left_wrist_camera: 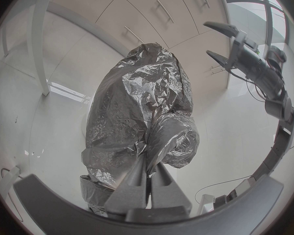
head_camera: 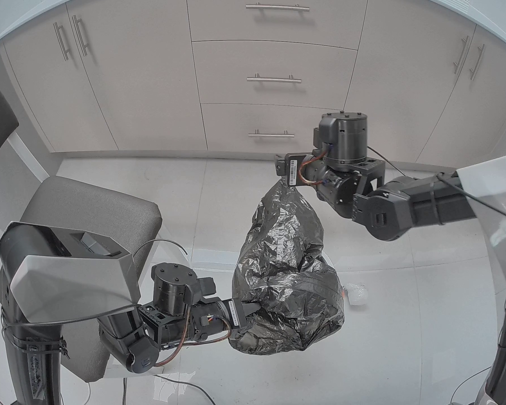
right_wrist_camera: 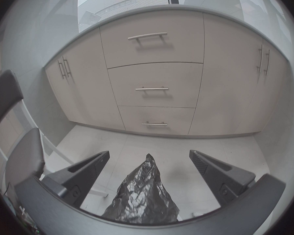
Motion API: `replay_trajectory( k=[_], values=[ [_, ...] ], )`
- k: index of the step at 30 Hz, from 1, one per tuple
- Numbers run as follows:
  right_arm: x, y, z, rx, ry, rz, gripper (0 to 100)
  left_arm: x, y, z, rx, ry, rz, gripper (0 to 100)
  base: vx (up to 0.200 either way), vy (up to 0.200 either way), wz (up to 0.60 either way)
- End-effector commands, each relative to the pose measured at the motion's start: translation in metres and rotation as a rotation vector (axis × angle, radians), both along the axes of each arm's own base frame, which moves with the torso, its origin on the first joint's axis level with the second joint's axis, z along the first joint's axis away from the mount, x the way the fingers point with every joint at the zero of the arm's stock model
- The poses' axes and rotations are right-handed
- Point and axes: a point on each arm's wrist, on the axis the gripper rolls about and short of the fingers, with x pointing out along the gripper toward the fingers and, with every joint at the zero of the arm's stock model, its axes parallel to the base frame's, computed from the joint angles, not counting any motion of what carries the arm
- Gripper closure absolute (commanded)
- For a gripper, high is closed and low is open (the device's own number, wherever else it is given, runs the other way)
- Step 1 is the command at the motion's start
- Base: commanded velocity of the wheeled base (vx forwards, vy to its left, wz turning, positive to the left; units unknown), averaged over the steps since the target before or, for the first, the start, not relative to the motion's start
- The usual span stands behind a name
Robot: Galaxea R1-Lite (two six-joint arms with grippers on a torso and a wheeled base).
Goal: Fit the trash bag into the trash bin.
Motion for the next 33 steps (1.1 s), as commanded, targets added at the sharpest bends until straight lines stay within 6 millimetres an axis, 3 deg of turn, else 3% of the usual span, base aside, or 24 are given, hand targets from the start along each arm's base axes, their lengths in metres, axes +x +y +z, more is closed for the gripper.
replay_trajectory(
  k=[1,13,23,33],
  values=[
    [0.040,0.019,-0.048,-0.038,0.073,-0.057,0,-0.002,-0.002,-0.001,0.001,0.001,-0.009,100,0.000,0.000,0.00],
    [0.059,0.014,-0.059,-0.062,0.111,-0.085,0,-0.003,-0.003,-0.001,0.002,0.001,-0.010,100,0.000,0.000,0.00],
    [0.057,0.025,-0.076,-0.091,0.153,-0.066,0,-0.003,-0.003,-0.001,-0.011,-0.016,-0.011,100,0.000,0.000,0.00],
    [0.058,0.024,-0.083,-0.109,0.180,-0.068,0,-0.003,-0.002,-0.004,-0.012,-0.017,-0.010,100,0.000,0.000,0.00]
  ],
)
